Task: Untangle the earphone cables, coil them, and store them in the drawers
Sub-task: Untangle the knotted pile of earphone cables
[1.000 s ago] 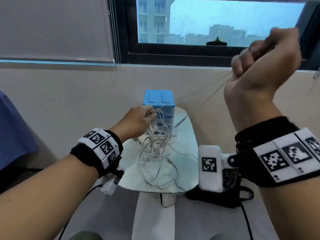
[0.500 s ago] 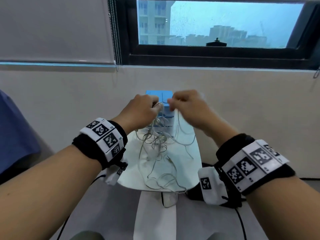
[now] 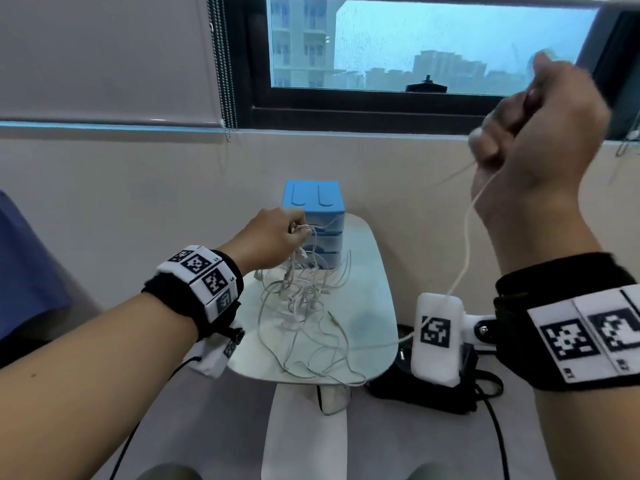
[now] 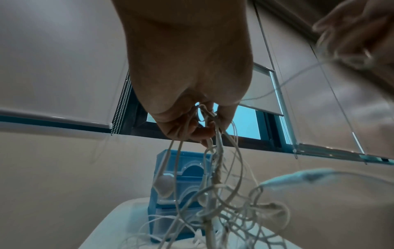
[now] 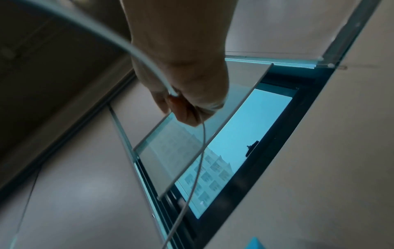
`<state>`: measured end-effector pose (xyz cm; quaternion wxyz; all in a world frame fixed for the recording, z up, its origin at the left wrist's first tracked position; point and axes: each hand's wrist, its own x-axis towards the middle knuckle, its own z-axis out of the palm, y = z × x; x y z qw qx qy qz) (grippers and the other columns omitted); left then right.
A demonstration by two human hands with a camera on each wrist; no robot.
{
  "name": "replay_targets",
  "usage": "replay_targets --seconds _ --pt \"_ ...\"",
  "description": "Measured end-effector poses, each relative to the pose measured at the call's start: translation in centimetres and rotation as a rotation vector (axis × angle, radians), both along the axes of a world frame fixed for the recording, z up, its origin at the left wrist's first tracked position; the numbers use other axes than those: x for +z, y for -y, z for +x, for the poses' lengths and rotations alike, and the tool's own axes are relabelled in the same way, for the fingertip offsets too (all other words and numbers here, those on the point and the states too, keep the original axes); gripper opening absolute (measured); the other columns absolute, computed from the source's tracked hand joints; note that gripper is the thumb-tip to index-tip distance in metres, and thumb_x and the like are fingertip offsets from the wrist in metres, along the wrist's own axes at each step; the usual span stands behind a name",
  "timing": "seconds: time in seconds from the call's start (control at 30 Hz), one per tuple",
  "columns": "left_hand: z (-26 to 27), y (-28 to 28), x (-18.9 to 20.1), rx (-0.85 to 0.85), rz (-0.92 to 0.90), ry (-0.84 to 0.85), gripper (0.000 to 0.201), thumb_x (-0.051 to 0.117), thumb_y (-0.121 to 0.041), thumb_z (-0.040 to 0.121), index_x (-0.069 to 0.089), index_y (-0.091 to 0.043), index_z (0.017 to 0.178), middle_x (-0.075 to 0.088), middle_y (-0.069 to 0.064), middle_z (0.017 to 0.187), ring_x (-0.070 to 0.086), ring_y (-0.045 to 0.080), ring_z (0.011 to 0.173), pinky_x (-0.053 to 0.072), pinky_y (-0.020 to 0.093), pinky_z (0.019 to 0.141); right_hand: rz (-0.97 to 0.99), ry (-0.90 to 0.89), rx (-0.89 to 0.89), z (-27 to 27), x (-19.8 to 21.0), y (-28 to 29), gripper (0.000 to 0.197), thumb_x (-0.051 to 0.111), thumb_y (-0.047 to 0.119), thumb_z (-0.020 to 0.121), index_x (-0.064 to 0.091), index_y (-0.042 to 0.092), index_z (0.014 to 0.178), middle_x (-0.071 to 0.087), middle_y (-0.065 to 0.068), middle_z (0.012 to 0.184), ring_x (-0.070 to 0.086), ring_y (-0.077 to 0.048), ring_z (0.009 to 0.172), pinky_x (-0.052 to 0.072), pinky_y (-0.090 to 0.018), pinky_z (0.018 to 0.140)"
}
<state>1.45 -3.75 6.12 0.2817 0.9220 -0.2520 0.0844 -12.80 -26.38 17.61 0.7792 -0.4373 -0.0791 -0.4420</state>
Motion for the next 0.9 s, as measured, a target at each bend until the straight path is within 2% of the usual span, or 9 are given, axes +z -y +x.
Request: replay_targets --seconds 0.13,0.23,0.4,0.47,0.53,0.63,0.73,0.8,0.9 --pt "-0.6 0.1 1.0 0.0 -0.072 -0.032 0.018 0.065 -0.026 0.098 0.067 -0.015 0.084 0.063 -0.001 0.074 0.053 0.015 0.062 0.038 0.028 0.056 -0.375 -0.455 -0.129 1.4 -3.1 -0.1 0.021 0.071 0.021 0.092 0.051 0.018 0.096 0.046 0.001 0.063 0.038 -0.013 0.049 0.031 -0.023 0.044" --pt "-1.5 0.4 1.4 0.011 -0.099 -0.018 0.016 0.067 -0.024 0.096 0.068 -0.014 0.084 0.061 -0.003 0.071 0.05 0.009 0.059 0.034 0.023 0.053 -0.729 -0.772 0.008 2.1 -6.1 -1.5 0.034 0.078 0.037 0.088 0.06 0.021 0.111 0.053 -0.001 0.07 0.046 -0.013 0.058 0.034 -0.023 0.041" --pt "-2.9 1.0 0.4 0.025 -0.132 0.013 0.018 0.068 -0.021 0.093 0.065 -0.019 0.075 0.062 -0.003 0.072 0.053 0.011 0.063 0.036 0.025 0.056 -1.236 -0.971 0.184 2.8 -10.4 -5.3 0.042 0.076 0.055 0.085 0.07 0.015 0.094 0.055 0.005 0.067 0.047 -0.012 0.057 0.036 -0.023 0.047" --pt "-3.1 0.8 -0.7 0.021 -0.138 -0.023 0.018 0.07 -0.02 0.09 0.064 -0.015 0.074 0.065 0.001 0.073 0.055 0.015 0.065 0.042 0.028 0.057 -1.169 -0.939 0.34 2.8 -11.4 -6.4 0.035 0.074 0.043 0.091 0.066 0.014 0.072 0.045 0.004 0.061 0.036 -0.014 0.053 0.03 -0.026 0.049" --pt "-3.3 0.5 -1.8 0.012 -0.163 -0.084 0.021 0.077 -0.024 0.084 0.062 -0.014 0.073 0.067 0.003 0.07 0.057 0.015 0.062 0.05 0.032 0.058 -0.883 -0.904 0.534 2.8 -11.6 -6.8 0.032 0.066 0.025 0.091 0.064 0.021 0.06 0.039 0.002 0.058 0.027 -0.014 0.052 0.023 -0.026 0.047" --pt "-3.5 -0.1 -2.5 0.039 -0.183 -0.096 0.03 0.077 -0.036 0.085 0.063 -0.013 0.074 0.064 -0.001 0.069 0.053 0.015 0.062 0.042 0.03 0.058 -0.551 -0.917 0.72 2.8 -10.9 -6.9 0.038 0.049 0.037 0.094 0.069 0.012 0.073 0.042 -0.003 0.057 0.025 -0.015 0.05 0.021 -0.023 0.043" --pt "-4.0 -0.1 -2.2 0.053 0.003 0.001 0.022 0.067 -0.039 0.084 0.063 -0.019 0.079 0.062 -0.003 0.075 0.055 0.018 0.068 0.042 0.031 0.059 -0.805 -0.956 0.605 2.8 -10.8 -7.5 0.054 0.054 0.061 0.093 0.073 0.012 0.08 0.045 0.002 0.059 0.029 -0.011 0.048 0.021 -0.022 0.045" --pt "-4.4 0.4 -1.9 0.086 0.117 0.062 0.012 0.061 -0.028 0.08 0.054 -0.021 0.073 0.055 -0.004 0.073 0.053 0.022 0.068 0.035 0.03 0.055 -0.952 -0.932 0.542 2.6 -10.9 -8.0 0.031 0.069 0.04 0.092 0.072 0.013 0.077 0.045 0.002 0.062 0.031 -0.01 0.049 0.022 -0.023 0.048" --pt "-4.3 0.7 -1.8 0.151 0.118 0.096 0.014 0.061 -0.017 0.082 0.052 -0.019 0.072 0.052 -0.002 0.073 0.051 0.021 0.064 0.033 0.03 0.053 -0.884 -0.886 0.604 2.5 -11.1 -7.9 0.019 0.07 0.016 0.092 0.067 0.013 0.073 0.045 0.0 0.064 0.032 -0.009 0.049 0.023 -0.021 0.047"
